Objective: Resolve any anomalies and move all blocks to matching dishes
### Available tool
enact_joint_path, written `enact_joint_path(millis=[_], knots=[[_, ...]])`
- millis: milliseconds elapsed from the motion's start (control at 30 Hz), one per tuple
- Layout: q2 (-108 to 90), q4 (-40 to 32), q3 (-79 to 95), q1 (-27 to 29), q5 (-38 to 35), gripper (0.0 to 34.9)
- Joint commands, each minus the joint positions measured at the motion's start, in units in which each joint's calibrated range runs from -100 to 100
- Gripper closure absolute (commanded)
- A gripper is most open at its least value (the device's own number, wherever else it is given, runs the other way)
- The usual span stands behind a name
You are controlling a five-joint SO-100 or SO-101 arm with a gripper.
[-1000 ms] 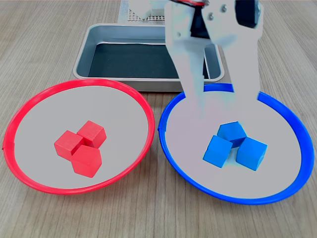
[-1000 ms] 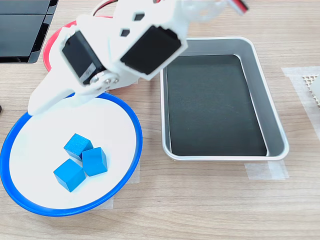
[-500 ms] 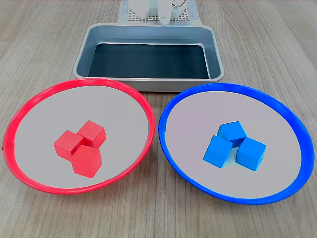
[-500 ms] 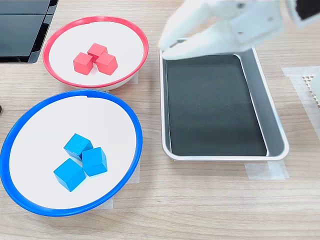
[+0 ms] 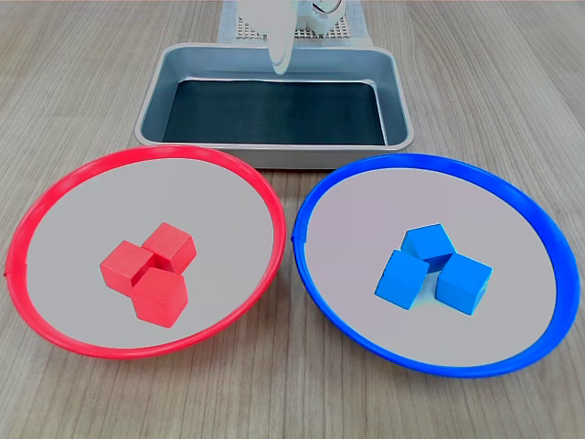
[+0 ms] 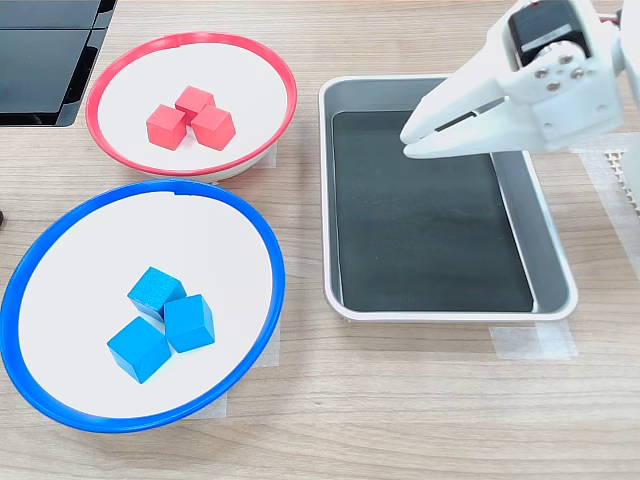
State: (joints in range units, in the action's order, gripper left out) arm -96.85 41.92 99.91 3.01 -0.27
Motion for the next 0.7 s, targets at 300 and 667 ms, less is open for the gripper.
enact_joint_path(millis=[300, 667], knots=[[-2.2, 5.5, 0.1, -2.3, 1.4, 34.7], [-2.2, 5.5, 0.1, -2.9, 1.1, 34.6]])
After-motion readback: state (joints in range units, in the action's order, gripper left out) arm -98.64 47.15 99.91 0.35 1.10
